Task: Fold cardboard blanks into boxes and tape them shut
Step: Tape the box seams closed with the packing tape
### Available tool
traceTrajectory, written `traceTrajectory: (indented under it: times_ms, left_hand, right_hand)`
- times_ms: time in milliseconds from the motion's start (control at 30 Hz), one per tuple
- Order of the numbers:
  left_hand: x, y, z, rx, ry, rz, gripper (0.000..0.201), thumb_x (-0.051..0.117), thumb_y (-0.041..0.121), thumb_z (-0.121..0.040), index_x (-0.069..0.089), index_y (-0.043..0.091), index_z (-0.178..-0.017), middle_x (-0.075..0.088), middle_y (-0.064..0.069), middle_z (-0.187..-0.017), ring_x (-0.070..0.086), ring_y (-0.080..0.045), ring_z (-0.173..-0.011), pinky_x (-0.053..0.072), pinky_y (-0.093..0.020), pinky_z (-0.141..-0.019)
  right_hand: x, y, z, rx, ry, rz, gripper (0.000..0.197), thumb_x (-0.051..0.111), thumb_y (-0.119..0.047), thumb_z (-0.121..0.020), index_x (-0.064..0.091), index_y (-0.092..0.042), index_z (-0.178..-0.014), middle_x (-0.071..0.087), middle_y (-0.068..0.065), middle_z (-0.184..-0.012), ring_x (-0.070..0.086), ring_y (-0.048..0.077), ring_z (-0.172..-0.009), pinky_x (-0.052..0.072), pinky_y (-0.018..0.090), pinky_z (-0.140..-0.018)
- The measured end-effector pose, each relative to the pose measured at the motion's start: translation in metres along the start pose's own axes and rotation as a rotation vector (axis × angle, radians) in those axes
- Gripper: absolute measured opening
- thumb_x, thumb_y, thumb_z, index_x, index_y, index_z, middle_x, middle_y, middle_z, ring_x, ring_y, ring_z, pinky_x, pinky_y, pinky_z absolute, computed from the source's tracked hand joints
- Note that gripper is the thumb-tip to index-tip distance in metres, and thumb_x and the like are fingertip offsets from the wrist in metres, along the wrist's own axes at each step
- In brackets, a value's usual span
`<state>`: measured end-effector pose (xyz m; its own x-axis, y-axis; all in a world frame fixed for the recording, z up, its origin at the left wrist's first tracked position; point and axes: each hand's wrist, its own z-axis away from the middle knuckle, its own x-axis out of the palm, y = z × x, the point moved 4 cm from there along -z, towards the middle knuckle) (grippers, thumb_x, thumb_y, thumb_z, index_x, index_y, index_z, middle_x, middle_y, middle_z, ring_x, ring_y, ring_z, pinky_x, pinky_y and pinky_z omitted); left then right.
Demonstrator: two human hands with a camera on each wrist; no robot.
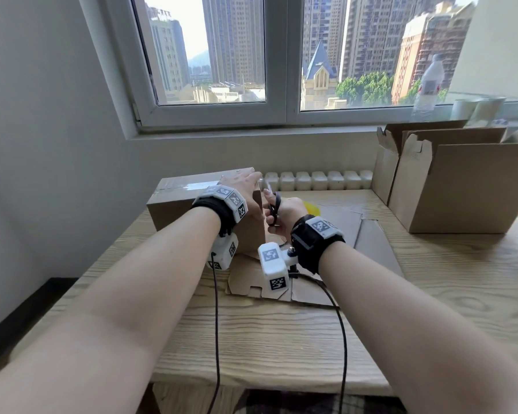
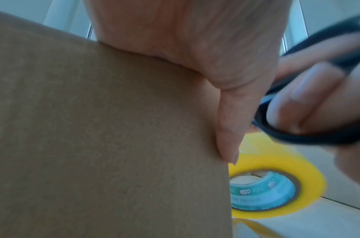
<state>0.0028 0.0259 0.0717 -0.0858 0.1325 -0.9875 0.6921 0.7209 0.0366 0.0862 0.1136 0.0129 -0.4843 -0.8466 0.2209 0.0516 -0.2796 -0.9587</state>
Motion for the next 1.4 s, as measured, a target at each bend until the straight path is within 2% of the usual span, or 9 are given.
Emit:
traceTrajectory:
  times_ms: [433, 667, 767, 867, 967, 1067, 1167, 1300, 1400]
  left_hand:
    - [0.004, 0.009, -0.008, 0.008, 0.006, -0.078, 0.069, 0.080, 0.065, -0.054, 0.054, 0.026, -0.105, 0.047, 0.006, -0.107, 0.052, -0.018, -0.096, 0.049, -0.036, -0.079]
    - [0.010, 0.011, -0.015, -0.011, 0.023, -0.053, 0.067, 0.078, 0.065, -0.054, 0.052, 0.023, -0.099, 0.046, 0.004, -0.103, 0.051, -0.019, -0.094, 0.046, -0.038, -0.080]
    - [0.007, 0.009, -0.015, -0.038, -0.060, -0.018, 0.072, 0.071, 0.058, -0.064, 0.052, 0.027, -0.126, 0.047, 0.002, -0.126, 0.050, -0.027, -0.118, 0.045, -0.041, -0.088]
    - [-0.006, 0.013, -0.011, -0.027, -0.154, 0.469, 0.084, 0.056, 0.034, -0.082, 0.015, 0.030, -0.156, 0.017, -0.005, -0.162, 0.021, -0.028, -0.147, 0.026, -0.047, -0.116]
    - [-0.028, 0.005, -0.005, -0.016, 0.080, 0.918, 0.073, 0.041, 0.004, -0.086, 0.018, 0.009, -0.154, 0.017, -0.010, -0.162, 0.016, -0.023, -0.150, 0.015, -0.039, -0.121]
    - [-0.033, -0.020, 0.002, -0.100, 0.278, 0.898, 0.062, 0.043, -0.008, -0.087, 0.042, 0.011, -0.146, 0.040, -0.007, -0.152, 0.052, -0.014, -0.123, 0.041, -0.020, -0.103]
    - [-0.041, -0.045, 0.010, -0.158, 0.371, 0.726, 0.057, 0.050, -0.007, -0.086, 0.055, 0.018, -0.137, 0.054, 0.000, -0.140, 0.059, -0.006, -0.097, 0.041, -0.001, -0.070]
    - [-0.052, -0.088, 0.029, -0.403, 0.356, 0.528, 0.059, 0.059, 0.010, -0.085, 0.048, 0.023, -0.142, 0.053, -0.008, -0.142, 0.053, -0.027, -0.125, 0.045, -0.031, -0.100]
    - [-0.054, -0.114, 0.047, -0.638, 0.266, 0.431, 0.055, 0.060, 0.023, -0.087, 0.047, 0.010, -0.140, 0.051, -0.015, -0.141, 0.049, -0.034, -0.129, 0.042, -0.039, -0.100]
  right_hand:
    - [-0.049, 0.018, -0.008, 0.049, 0.265, 0.631, 0.026, 0.076, -0.019, -0.076, 0.063, 0.000, -0.088, 0.073, 0.016, -0.082, 0.074, 0.032, -0.071, 0.062, 0.046, -0.066]
    - [-0.046, -0.003, 0.012, -0.067, 0.345, 1.155, 0.022, 0.067, -0.016, -0.080, 0.048, -0.012, -0.070, 0.055, 0.006, -0.077, 0.058, 0.025, -0.074, 0.040, 0.025, -0.053]
    - [-0.038, -0.003, 0.011, -0.095, 0.330, 1.260, 0.019, 0.061, -0.012, -0.083, 0.047, -0.014, -0.070, 0.057, 0.006, -0.082, 0.062, 0.026, -0.081, 0.050, 0.029, -0.064]
    - [-0.035, -0.008, 0.016, -0.128, 0.298, 1.362, 0.017, 0.056, -0.008, -0.084, 0.046, -0.013, -0.071, 0.055, 0.007, -0.084, 0.059, 0.028, -0.083, 0.050, 0.031, -0.069]
    - [-0.033, -0.011, 0.023, -0.159, 0.279, 1.494, 0.005, 0.058, -0.010, -0.085, 0.053, -0.010, -0.084, 0.052, 0.006, -0.089, 0.059, 0.027, -0.089, 0.050, 0.031, -0.071]
    - [-0.029, -0.013, 0.029, -0.194, 0.280, 1.639, 0.013, 0.058, -0.012, -0.086, 0.054, -0.013, -0.099, 0.050, 0.005, -0.095, 0.061, 0.027, -0.102, 0.051, 0.033, -0.075]
    - [-0.026, -0.019, 0.033, -0.208, 0.285, 1.719, 0.011, 0.058, -0.015, -0.085, 0.049, -0.016, -0.093, 0.053, 0.004, -0.092, 0.059, 0.025, -0.094, 0.049, 0.032, -0.073]
    - [-0.014, -0.034, 0.030, -0.309, 0.387, 1.663, 0.014, 0.054, -0.026, -0.093, 0.060, -0.015, -0.100, 0.064, 0.005, -0.101, 0.061, 0.026, -0.090, 0.046, 0.031, -0.068]
    - [0.004, -0.052, 0.021, -0.445, 0.396, 1.332, 0.036, 0.039, -0.037, -0.101, 0.064, -0.014, -0.111, 0.067, 0.009, -0.110, 0.063, 0.030, -0.101, 0.047, 0.035, -0.077]
